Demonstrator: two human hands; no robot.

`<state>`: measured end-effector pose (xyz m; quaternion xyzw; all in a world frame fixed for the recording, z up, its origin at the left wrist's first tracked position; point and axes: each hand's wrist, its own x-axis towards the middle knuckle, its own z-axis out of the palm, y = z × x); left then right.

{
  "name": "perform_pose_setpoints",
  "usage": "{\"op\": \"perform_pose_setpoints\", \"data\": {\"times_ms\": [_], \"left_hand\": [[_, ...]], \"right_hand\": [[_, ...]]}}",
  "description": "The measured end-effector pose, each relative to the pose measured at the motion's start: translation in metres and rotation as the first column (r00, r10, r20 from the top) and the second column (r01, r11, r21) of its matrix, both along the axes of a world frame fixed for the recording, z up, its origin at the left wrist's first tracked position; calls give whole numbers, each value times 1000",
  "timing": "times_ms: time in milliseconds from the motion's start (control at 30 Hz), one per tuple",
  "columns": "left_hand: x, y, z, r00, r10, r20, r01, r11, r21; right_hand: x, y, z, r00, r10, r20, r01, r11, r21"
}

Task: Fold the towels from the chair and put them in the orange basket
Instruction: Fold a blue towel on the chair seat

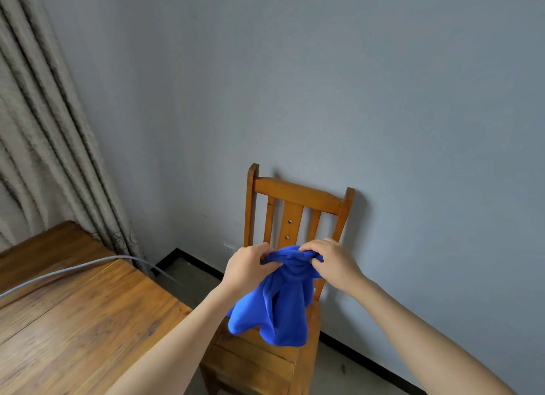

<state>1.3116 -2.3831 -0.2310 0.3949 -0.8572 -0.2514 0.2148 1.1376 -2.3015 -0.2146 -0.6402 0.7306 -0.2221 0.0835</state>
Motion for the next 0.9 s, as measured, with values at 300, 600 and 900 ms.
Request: {"op": "perform_pose_setpoints", "data": {"times_ms": [300, 600, 900], "left_hand": [[-23, 6, 49, 966, 201, -164, -212, 976, -50], [-19, 8, 49, 962, 243, -129, -250, 967, -40], [-6, -11, 35, 920, 374, -116, -359, 924, 132]], "right_hand": [[30, 21, -27, 994, -16, 112, 57, 927, -372], [54, 12, -33, 878, 55, 475, 71, 967, -245], [38, -6, 1, 779, 64, 624, 114, 964, -241]]}}
